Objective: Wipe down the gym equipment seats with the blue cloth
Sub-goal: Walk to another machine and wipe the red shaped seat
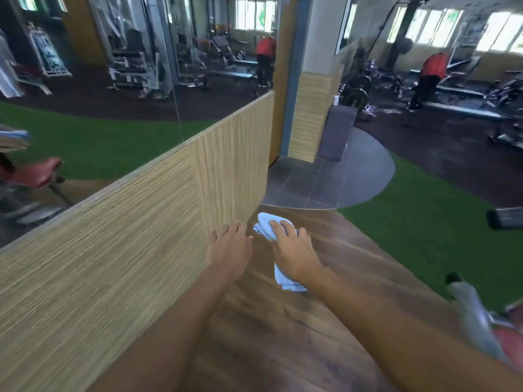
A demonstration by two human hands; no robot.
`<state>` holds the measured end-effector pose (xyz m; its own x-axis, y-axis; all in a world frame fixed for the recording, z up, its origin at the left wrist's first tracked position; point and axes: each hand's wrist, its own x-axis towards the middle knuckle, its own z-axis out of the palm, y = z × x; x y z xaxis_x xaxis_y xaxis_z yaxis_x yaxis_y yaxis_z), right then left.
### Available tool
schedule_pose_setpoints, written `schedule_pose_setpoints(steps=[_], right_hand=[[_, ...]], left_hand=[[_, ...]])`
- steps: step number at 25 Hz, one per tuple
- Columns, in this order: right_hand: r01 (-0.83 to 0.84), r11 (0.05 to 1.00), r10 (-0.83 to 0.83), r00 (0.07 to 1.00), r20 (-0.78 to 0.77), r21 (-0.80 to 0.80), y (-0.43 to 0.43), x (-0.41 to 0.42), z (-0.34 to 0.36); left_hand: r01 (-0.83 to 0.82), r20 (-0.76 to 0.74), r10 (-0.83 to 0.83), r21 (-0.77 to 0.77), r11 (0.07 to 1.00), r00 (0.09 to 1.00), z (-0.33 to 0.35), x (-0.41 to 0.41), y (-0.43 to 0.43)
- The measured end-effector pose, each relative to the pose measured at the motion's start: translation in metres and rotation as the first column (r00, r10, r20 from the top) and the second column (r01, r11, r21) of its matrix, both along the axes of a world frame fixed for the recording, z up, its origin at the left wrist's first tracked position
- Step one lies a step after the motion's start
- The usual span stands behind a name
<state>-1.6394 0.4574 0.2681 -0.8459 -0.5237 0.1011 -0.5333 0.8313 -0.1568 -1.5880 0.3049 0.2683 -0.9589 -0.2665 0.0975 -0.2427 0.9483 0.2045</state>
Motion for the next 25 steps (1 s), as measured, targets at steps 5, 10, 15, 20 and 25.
schedule_pose_setpoints(steps=[5, 10, 15, 20, 25], right_hand=[[0.033, 0.998, -0.03, 0.998, 0.049, -0.047, -0.054, -0.062, 0.008], [0.041, 0.996, -0.034, 0.996, 0.08, -0.077, -0.078, -0.106, 0.011], [0.107, 0.99, -0.103, 0.993, 0.055, -0.093, -0.05, -0.165, 0.006], [0.263, 0.96, -0.254, 0.963, 0.089, -0.1, 0.007, -0.254, -0.002], [0.423, 0.902, -0.422, 0.906, 0.033, -0.08, 0.075, -0.364, 0.006]], left_hand=[[0.01, -0.032, -0.01, -0.01, 1.0, 0.999, 0.011, -0.068, -0.059], [0.025, -0.013, -0.025, -0.012, 1.0, 1.0, 0.008, -0.114, -0.076], [0.104, 0.024, -0.104, -0.005, 0.995, 0.994, 0.008, -0.18, -0.054], [0.218, 0.025, -0.218, -0.004, 0.976, 0.976, 0.014, -0.29, 0.0], [0.348, 0.017, -0.348, -0.027, 0.937, 0.937, 0.027, -0.415, 0.055]])
